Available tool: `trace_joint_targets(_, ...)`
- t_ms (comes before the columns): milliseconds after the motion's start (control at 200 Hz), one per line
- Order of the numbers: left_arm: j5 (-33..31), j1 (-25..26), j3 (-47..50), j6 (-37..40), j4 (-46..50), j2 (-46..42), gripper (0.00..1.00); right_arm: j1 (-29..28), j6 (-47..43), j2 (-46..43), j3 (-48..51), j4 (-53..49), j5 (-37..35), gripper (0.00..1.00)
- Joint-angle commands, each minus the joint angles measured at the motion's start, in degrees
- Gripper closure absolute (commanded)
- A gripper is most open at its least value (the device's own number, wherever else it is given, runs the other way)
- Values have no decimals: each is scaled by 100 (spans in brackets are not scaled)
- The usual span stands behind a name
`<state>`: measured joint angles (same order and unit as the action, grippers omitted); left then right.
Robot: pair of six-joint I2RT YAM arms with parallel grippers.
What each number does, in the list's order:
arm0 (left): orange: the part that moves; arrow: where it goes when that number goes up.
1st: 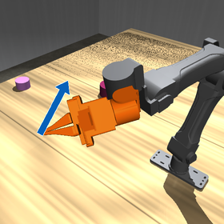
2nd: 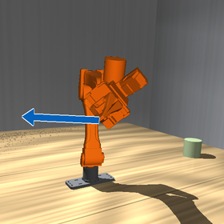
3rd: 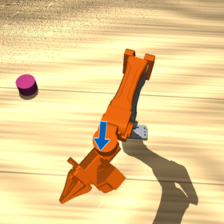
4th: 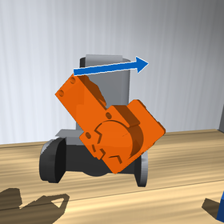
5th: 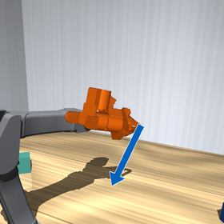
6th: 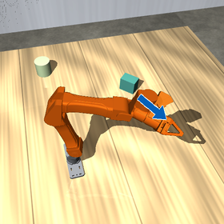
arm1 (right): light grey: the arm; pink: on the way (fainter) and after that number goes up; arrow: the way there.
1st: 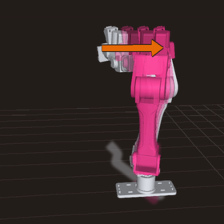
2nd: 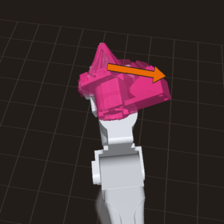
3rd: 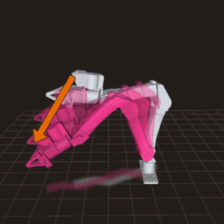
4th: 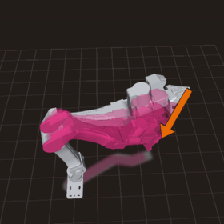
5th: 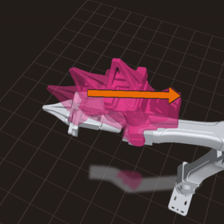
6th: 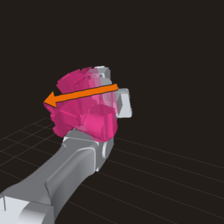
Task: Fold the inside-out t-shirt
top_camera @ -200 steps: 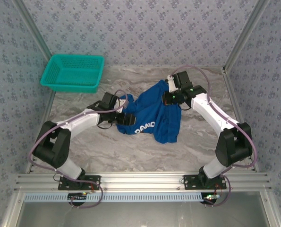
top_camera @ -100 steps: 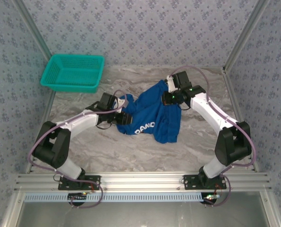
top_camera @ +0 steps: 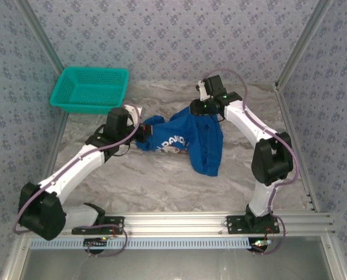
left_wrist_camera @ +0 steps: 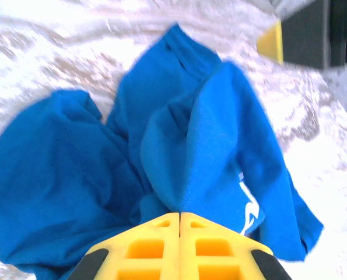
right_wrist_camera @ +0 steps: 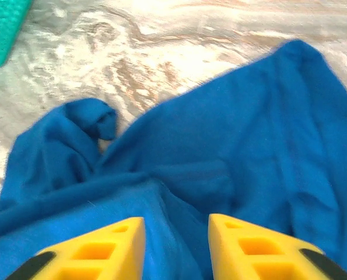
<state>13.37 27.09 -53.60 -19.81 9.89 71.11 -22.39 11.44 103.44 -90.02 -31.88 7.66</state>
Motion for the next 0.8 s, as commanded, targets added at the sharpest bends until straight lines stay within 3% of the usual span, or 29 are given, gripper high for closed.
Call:
trace_joint_targets(0,-775,-96,-209,-87,173,128,100,-110,-186,-1123,822,-572,-758,45)
trace_joint_targets(90,-777,-166,-246,-60,224,191,100,-301,-18,-1804,1717,-816,-895,35)
trace_joint_targets(310,-580,-250,-339,-137,268,240,100,-1332,965,-2257,3122,-1048,-1366,31)
trace_joint_targets(510,-481,-248,-368,-111,318,247,100,-2100,1536,-1694,3287,-760,-1797,34)
trace_joint_targets(794,-528,-248,-338,-140,381,168,100,-2050,1535,-885,3142,-378,-2268,43)
